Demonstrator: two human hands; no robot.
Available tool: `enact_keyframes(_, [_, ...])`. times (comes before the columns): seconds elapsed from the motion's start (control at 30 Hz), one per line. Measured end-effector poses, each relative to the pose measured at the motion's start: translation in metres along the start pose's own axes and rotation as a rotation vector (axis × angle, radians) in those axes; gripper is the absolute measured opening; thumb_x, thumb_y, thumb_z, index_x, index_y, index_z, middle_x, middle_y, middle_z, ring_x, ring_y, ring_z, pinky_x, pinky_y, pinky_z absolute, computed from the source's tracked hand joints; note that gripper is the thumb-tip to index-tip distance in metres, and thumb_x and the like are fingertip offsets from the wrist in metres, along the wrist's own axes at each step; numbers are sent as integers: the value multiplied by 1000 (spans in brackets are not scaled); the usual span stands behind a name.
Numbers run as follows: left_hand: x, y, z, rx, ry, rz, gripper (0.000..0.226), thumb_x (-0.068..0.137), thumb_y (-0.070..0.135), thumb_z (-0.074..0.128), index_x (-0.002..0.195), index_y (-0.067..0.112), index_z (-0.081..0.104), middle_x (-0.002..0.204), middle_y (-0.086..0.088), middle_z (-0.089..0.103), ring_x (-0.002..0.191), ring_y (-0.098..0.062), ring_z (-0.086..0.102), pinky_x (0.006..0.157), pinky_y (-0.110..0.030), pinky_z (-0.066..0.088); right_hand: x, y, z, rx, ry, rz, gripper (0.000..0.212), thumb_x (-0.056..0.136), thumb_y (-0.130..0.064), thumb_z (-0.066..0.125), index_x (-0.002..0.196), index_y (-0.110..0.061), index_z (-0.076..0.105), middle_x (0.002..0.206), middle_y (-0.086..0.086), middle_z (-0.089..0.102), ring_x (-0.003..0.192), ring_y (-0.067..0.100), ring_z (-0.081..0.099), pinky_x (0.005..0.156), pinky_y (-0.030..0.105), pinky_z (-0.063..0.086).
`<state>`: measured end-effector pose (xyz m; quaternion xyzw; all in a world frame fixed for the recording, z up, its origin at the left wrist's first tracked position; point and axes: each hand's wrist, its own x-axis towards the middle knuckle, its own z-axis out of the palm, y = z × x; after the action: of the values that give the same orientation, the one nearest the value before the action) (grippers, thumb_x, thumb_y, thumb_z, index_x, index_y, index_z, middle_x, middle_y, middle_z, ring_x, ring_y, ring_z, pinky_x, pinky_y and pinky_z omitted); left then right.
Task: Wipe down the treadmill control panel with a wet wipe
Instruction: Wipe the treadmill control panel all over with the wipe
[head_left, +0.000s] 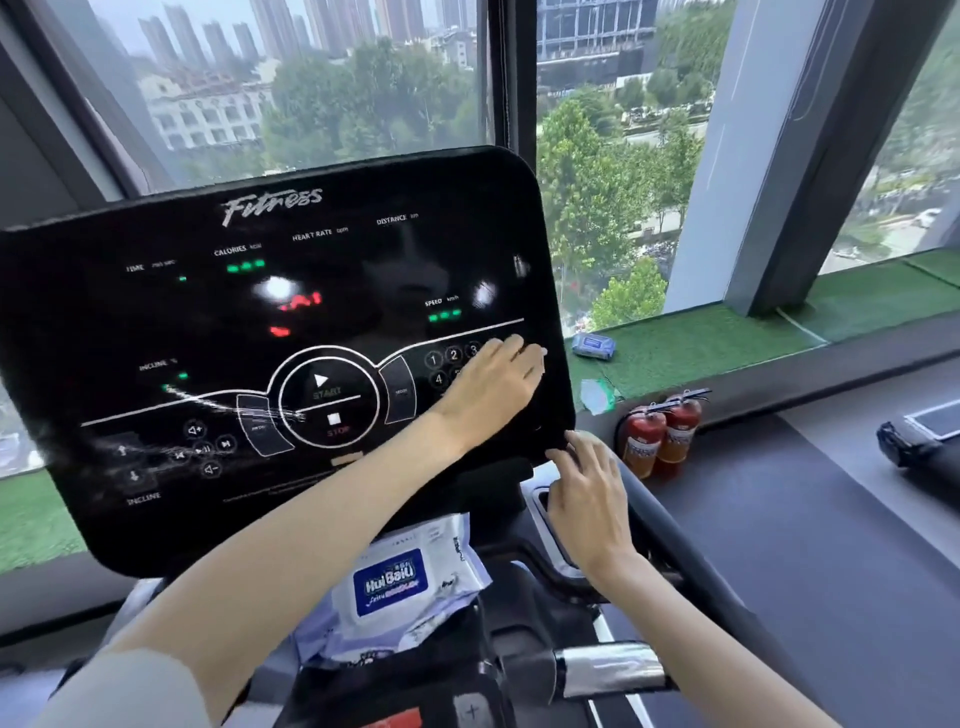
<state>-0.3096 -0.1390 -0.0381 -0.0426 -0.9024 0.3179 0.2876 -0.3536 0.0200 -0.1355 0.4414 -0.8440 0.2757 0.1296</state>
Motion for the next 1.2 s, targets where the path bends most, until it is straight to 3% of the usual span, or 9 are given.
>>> enact_keyframes(0.07, [0, 0, -3, 47, -40, 83, 25, 90, 2, 48, 105, 8, 67, 90, 0, 60, 81, -19, 53, 70, -28, 42, -1, 2, -1, 11, 3, 20, 35, 67, -1, 51, 98, -2, 67, 116, 19, 59, 112, 35, 53, 94, 46, 44])
enact_keyframes(0.2, [-4, 4, -15, 91, -155, 136, 60, 99, -4, 11, 97, 9, 69, 81, 0, 60, 77, -18, 55, 68, -28, 45, -5, 3, -2, 4, -14, 50, 48, 73, -12, 28, 103, -6, 66, 120, 15, 58, 112, 32, 51, 96, 40, 40])
enact_keyframes(0.33, [-20, 8, -10, 43, -169, 172, 45, 100, 0, 23, 96, 6, 67, 79, -2, 58, 74, -19, 53, 65, -29, 45, -8, 8, 0, -11, -26, 70, 54, 72, -14, 23, 104, -6, 65, 119, 13, 59, 109, 30, 52, 96, 36, 35])
enact_keyframes(0.47, [-20, 17, -5, -6, -157, 195, 33, 94, -1, 33, 105, 3, 64, 87, -3, 57, 78, -20, 52, 68, -31, 46, -7, 7, 2, 15, -28, 88, 55, 71, -12, 24, 108, -4, 64, 117, 17, 60, 107, 34, 56, 93, 41, 44])
enact_keyframes(0.63, [-14, 32, -1, -20, -215, 251, 18, 86, 2, 53, 95, 9, 67, 85, -1, 55, 79, -18, 50, 69, -29, 45, -9, 1, 4, 24, -44, 61, 44, 67, 3, 53, 110, 0, 62, 120, 23, 57, 109, 38, 56, 93, 46, 46])
enact_keyframes(0.77, [-32, 29, -3, -35, -223, 314, 19, 86, 1, 52, 91, 9, 68, 82, -1, 55, 78, -19, 50, 68, -29, 43, -11, 5, 1, 14, -70, 71, 57, 74, -13, 22, 114, -4, 61, 124, 17, 57, 114, 33, 53, 96, 43, 43])
enact_keyframes(0.87, [-34, 23, -2, -48, -171, 326, 23, 87, 2, 50, 104, 5, 66, 85, -2, 57, 79, -20, 52, 68, -30, 46, -13, 7, 2, 8, -82, 88, 63, 73, -16, 15, 119, -7, 58, 127, 14, 55, 118, 30, 49, 100, 41, 40])
enact_keyframes(1.07, [-24, 32, -1, -14, -250, 282, 19, 86, 3, 53, 94, 12, 68, 88, 1, 57, 82, -18, 52, 69, -28, 45, -13, 1, 4, 21, -31, 83, 43, 70, 2, 51, 111, -1, 62, 121, 20, 58, 111, 35, 55, 94, 43, 44])
enact_keyframes(1.2, [-26, 33, -1, -23, -259, 279, 17, 85, 5, 55, 91, 13, 69, 86, 2, 57, 82, -17, 52, 70, -28, 45, -14, -3, 8, 5, -7, 79, 45, 61, 9, 65, 105, 0, 65, 115, 22, 61, 105, 37, 59, 89, 44, 47])
